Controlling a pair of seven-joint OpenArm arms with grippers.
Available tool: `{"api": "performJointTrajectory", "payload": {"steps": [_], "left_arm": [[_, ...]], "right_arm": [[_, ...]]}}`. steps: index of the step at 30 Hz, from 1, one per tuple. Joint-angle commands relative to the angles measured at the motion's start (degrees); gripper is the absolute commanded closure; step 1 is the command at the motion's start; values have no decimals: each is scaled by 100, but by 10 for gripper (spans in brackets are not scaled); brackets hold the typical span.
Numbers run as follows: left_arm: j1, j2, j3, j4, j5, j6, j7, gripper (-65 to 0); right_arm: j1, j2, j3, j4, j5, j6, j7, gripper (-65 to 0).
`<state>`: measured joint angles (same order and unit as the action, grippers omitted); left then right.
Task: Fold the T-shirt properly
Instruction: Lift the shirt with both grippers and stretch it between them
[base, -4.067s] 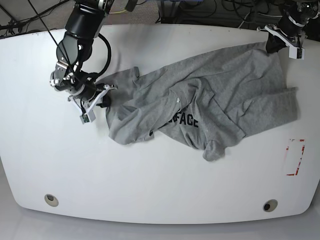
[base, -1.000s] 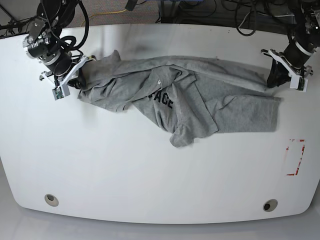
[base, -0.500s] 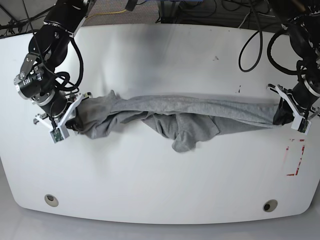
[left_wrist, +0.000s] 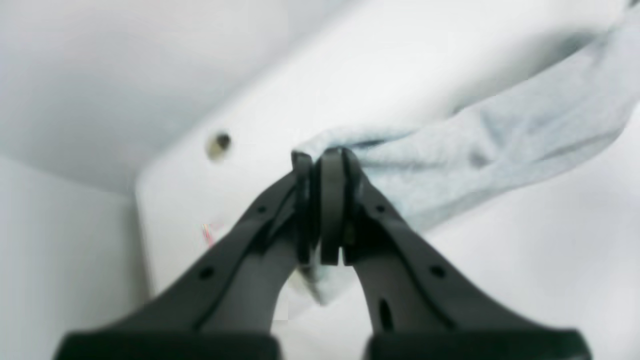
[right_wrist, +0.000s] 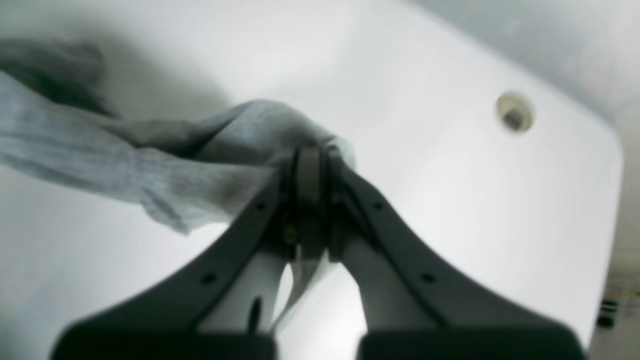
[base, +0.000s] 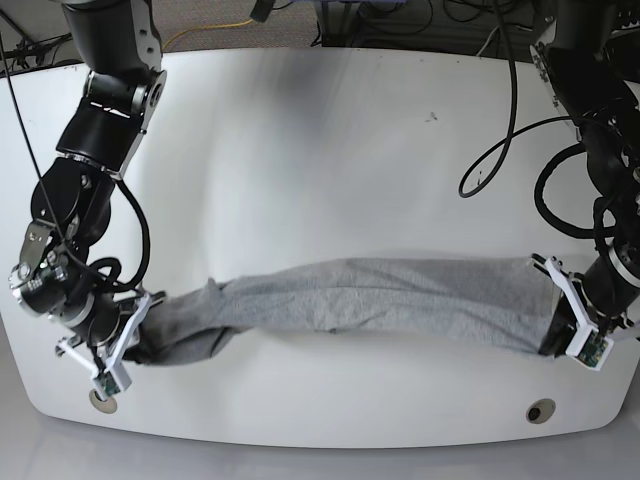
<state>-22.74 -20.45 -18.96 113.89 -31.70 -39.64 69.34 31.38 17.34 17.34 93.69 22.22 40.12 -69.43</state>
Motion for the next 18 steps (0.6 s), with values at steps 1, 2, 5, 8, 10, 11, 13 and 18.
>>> {"api": "performJointTrajectory", "payload": {"steps": [1,2,5,8,10,11,13,18], "left_arm": [[-420,-87,116,-35,230,-5,-117,0],[-535,-87,160,-52,256,-5,-125,0],[-904,-114,177,-61,265,-5,-125,0],[-1264,-122,177,-61,274,12,-125,0],[-1554,-210,177,-61,274,12,-117,0],[-1713,-342,177,-79,274,12,-117,0],[-1968,-500,177,-123,274,12,-117,0],[-2671,-667,169,-254,265,12,-108,0]], "right_arm": [[621,134,-227,-354,-204,-12,108,0],[770,134,-323,-468,-266,-12,108,0],[1254,151,-499,-600,-433,-12,108,0],[1640,248,-622,-635,-529,-12,108,0],[1948,301,-904,-635,-538,-12,108,0],[2115,336,-1018,-635,-529,-12,90,0],[2361,398,-1159,-635,-529,-12,64,0],[3065,459,-1308,-609,-494,-12,-244,0]]}}
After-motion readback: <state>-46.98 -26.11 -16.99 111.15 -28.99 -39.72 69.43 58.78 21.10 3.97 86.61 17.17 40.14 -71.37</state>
